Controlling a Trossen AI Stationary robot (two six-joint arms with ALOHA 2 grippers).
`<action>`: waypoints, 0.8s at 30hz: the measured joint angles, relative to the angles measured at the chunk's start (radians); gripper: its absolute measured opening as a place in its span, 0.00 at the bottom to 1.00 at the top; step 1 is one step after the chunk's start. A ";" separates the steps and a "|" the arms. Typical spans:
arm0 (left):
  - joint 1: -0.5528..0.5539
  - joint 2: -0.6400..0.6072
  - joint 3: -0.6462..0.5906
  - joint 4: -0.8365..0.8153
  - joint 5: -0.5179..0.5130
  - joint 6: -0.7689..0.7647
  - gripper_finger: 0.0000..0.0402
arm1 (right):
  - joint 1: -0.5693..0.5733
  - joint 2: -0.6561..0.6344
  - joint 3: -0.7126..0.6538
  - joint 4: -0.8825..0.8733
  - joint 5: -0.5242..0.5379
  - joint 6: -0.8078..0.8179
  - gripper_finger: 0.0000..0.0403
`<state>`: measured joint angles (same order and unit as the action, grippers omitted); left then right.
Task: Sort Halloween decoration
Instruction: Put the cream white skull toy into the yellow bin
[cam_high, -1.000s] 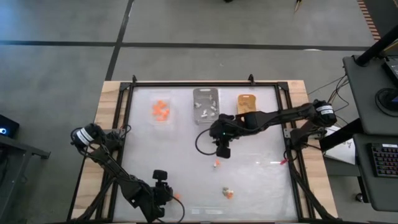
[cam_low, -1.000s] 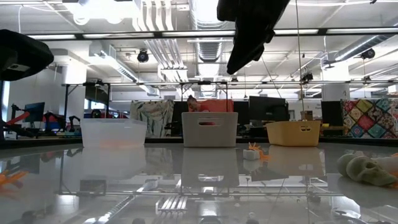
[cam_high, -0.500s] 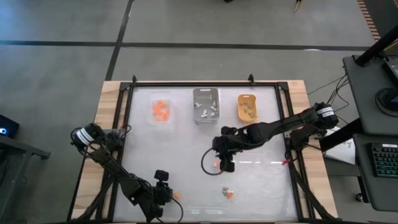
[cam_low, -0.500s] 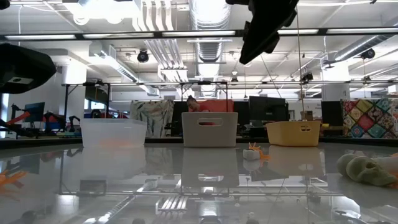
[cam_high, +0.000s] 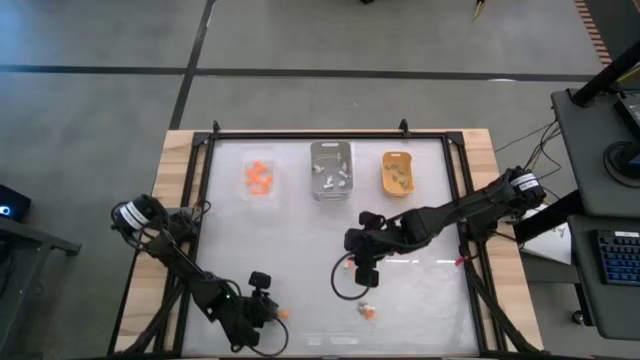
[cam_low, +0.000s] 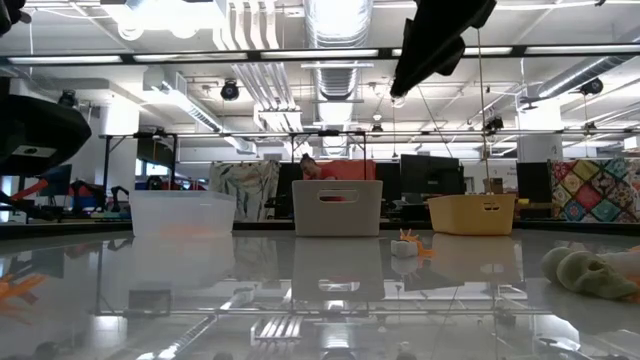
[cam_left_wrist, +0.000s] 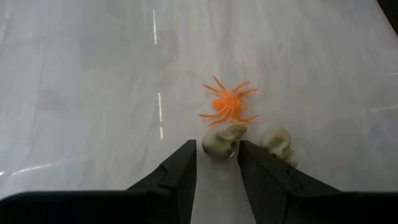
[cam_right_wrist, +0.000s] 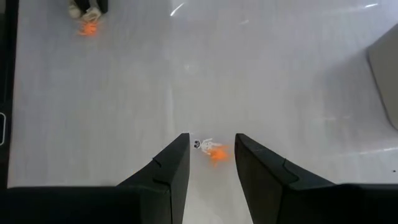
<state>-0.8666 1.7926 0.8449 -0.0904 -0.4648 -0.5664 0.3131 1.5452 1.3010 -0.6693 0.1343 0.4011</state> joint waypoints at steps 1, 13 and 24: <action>0.001 -0.004 -0.009 0.014 0.001 0.000 0.27 | 0.001 0.000 0.000 0.002 0.001 0.000 0.29; 0.015 -0.026 -0.068 0.113 0.009 0.017 0.22 | 0.006 0.001 0.000 0.022 0.026 -0.008 0.29; 0.018 -0.026 -0.068 0.115 0.001 0.027 0.12 | 0.006 0.001 0.000 0.025 0.027 -0.008 0.29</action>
<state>-0.8482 1.7668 0.7769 0.0246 -0.4641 -0.5396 0.3187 1.5460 1.3010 -0.6439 0.1610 0.3927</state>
